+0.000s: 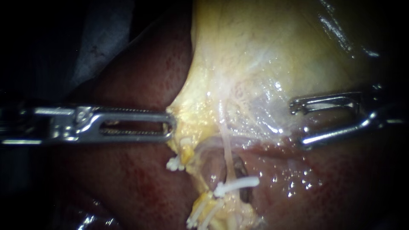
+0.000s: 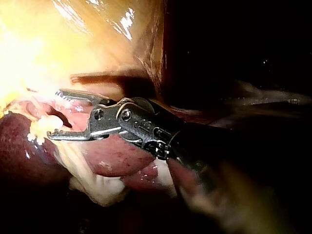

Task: Going back first clip right tube

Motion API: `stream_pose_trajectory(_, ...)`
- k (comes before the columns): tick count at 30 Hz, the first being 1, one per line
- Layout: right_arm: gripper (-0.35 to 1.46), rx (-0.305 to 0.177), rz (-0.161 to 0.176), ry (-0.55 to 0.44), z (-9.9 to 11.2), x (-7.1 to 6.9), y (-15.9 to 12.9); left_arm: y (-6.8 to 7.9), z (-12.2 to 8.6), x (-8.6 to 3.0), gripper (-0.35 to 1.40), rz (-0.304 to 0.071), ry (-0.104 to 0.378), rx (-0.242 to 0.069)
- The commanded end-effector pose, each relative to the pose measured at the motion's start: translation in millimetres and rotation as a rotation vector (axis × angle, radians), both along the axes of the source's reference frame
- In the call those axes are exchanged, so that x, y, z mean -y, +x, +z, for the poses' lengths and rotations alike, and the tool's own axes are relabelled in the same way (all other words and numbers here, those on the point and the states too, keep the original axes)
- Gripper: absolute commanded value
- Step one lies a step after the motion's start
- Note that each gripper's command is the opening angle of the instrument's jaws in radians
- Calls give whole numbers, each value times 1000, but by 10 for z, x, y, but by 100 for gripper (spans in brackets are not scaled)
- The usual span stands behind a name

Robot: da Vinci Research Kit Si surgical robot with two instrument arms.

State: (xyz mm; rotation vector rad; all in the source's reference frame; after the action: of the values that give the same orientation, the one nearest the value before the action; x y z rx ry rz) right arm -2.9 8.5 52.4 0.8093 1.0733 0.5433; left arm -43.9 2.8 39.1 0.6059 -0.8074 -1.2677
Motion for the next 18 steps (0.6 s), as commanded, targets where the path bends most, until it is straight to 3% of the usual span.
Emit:
stream_pose_trajectory(1,58,0,0,-1,0,0,1,-1,0,1,-35,-1,0,-1)
stream_pose_trajectory(18,59,-33,-23,-113,2,4,11,-36,21,9,-35,14,5,9)
